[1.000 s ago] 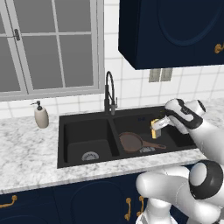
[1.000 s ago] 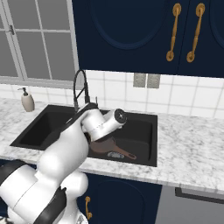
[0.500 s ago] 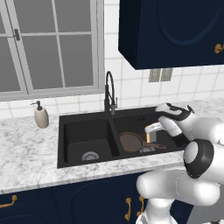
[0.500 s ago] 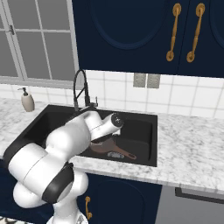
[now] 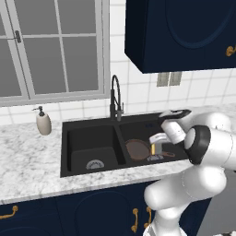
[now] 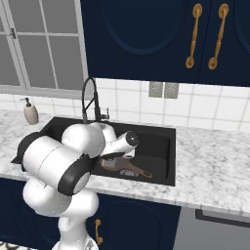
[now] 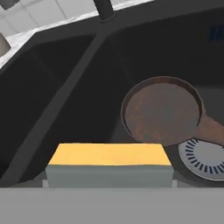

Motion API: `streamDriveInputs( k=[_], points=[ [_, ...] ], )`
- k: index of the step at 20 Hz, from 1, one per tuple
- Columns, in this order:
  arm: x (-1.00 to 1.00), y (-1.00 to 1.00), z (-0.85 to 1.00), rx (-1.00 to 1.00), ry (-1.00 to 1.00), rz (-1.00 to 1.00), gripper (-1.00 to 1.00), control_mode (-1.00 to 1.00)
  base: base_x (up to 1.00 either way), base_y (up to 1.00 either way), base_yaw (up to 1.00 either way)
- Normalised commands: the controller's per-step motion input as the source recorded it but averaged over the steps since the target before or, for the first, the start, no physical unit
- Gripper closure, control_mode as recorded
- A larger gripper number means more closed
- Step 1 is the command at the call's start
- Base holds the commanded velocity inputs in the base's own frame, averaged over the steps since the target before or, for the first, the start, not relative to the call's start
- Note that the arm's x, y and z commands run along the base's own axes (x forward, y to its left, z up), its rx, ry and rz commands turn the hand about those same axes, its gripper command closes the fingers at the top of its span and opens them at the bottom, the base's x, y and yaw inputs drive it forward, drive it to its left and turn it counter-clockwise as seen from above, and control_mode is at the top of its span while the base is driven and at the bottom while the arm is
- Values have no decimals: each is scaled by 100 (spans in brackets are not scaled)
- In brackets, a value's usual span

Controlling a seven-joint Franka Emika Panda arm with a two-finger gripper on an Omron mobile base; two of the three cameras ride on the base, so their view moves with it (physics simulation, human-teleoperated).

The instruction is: Pick the pan and sponge and place them into the sink. Then turn on the water.

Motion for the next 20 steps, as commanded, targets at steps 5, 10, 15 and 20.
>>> streamDriveInputs(
  k=[5, 10, 15, 20],
  points=[
    [28, 0, -38, 3, 8, -7, 100, -100, 0, 0, 0],
    [32, 0, -36, 2, 4, -8, 100, -100, 0, 0, 0],
    [37, 0, -38, 0, 0, -9, 100, -100, 0, 0, 0],
    [35, 0, -39, 0, 0, -9, 100, -100, 0, 0, 0]
  ],
)
